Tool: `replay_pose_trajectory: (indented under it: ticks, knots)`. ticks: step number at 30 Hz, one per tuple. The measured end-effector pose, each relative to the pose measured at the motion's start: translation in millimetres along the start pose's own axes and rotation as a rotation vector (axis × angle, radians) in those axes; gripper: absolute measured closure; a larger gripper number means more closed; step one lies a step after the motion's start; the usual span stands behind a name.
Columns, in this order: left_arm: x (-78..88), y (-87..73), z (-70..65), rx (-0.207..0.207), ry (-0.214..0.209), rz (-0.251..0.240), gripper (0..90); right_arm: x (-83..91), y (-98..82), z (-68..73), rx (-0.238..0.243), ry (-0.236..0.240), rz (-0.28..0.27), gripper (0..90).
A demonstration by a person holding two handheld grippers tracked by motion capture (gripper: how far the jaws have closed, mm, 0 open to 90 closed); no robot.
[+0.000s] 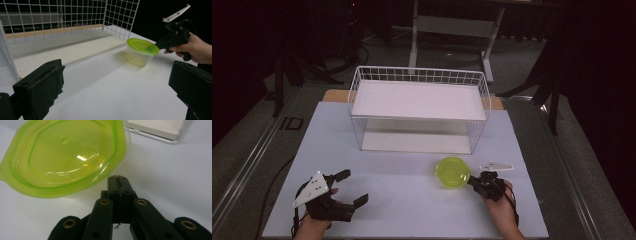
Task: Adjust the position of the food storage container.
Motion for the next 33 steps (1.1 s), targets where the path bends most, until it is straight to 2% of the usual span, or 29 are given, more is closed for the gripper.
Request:
replay_pose_trajectory:
  ticks: [12,16,19,27,30,33]
  knots:
    - [0.6,-0.1,0.4,-0.001,-0.002,0.001,0.6,-22.1,15.6,28.7,0.052,0.054,0.006,90.0]
    - [0.8,-0.3,0.5,0.000,-0.002,0.002,0.6,-23.1,16.8,30.3,0.058,0.052,0.007,90.0]
    - [0.8,-0.5,0.6,0.000,-0.001,0.004,0.6,-20.3,15.1,29.2,0.044,0.050,0.004,90.0]
    - [0.5,-0.5,0.4,-0.003,-0.003,0.008,0.6,-20.5,15.5,29.4,0.061,0.035,0.008,90.0]
    - [0.6,-0.7,0.7,0.002,-0.002,0.005,0.6,-25.9,17.8,28.4,0.035,0.056,0.016,90.0]
    - [0.8,-0.6,1.0,0.002,-0.001,0.004,0.6,-27.3,17.9,32.5,0.044,0.061,0.022,90.0]
Point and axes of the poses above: each handheld gripper's, and its own axes: x roughly backward along the jaws, y roughly out of its top, z roughly to its left, the point moved 1 cm from there along -x, roughly forward along the jaws, and after that the axes turned 2 degrees about z, right-handed, at the moved point
